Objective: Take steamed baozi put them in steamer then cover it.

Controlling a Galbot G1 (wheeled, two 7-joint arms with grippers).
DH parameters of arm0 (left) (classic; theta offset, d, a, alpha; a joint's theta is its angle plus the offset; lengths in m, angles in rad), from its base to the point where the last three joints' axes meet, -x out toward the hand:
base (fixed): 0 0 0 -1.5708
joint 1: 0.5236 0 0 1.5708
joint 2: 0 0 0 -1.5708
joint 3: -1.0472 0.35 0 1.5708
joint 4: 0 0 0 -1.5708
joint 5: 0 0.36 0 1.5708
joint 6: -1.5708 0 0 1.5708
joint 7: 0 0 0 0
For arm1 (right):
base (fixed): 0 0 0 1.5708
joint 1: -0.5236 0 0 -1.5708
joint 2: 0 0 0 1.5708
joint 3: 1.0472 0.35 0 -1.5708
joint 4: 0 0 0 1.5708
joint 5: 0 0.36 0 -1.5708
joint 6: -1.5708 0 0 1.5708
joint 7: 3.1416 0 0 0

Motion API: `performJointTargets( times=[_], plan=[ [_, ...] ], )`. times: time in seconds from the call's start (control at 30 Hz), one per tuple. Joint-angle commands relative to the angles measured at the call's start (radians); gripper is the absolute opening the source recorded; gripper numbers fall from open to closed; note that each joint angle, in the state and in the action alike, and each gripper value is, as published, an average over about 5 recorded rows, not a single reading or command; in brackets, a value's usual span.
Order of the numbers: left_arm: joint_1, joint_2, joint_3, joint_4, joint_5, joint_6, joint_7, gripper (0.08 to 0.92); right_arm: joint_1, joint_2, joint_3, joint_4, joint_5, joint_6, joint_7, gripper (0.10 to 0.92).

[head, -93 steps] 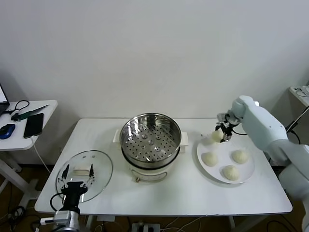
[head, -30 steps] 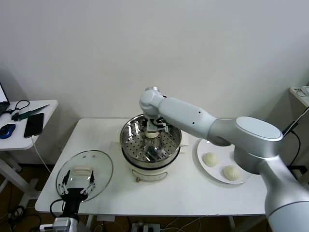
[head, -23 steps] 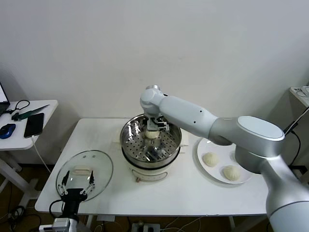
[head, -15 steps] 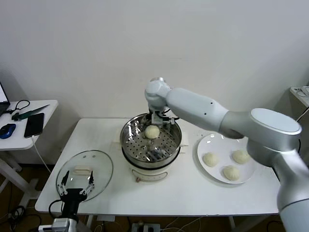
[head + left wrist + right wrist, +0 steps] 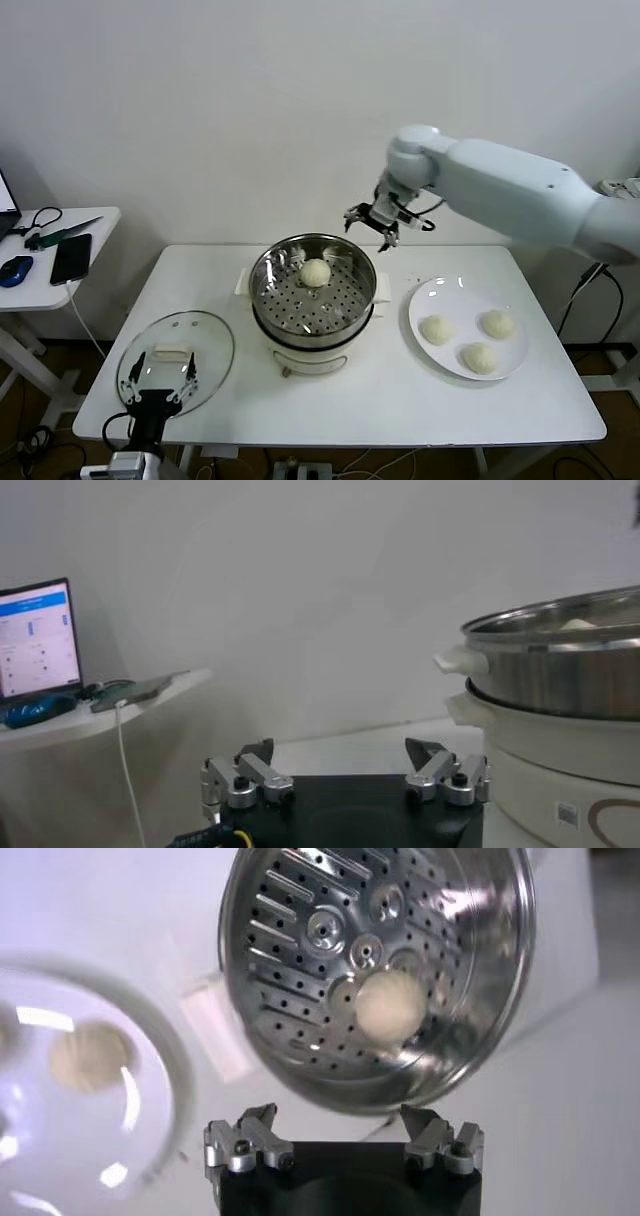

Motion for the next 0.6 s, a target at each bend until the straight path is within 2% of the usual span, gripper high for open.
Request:
performJointTargets(
  times=[0.03, 0.27, 0.6],
  plan=[
    [0.002, -0.004, 0.003, -0.003, 0.005, 0.003, 0.001, 0.823, -0.073, -0.287, -0.061, 0.113, 0.305, -0.401, 0.063, 0.823],
    [0.01, -0.006, 0.0, -0.01, 0.006, 0.002, 0.001, 0.823, -0.264, -0.295, 0.049, 0.047, 0.202, -0.395, 0.023, 0.823],
    [0.021, -0.004, -0.007, -0.013, 0.008, 0.0, 0.0, 0.823, -0.551, -0.215, 0.276, -0.084, 0.066, -0.385, 0.039, 0.823]
  ],
)
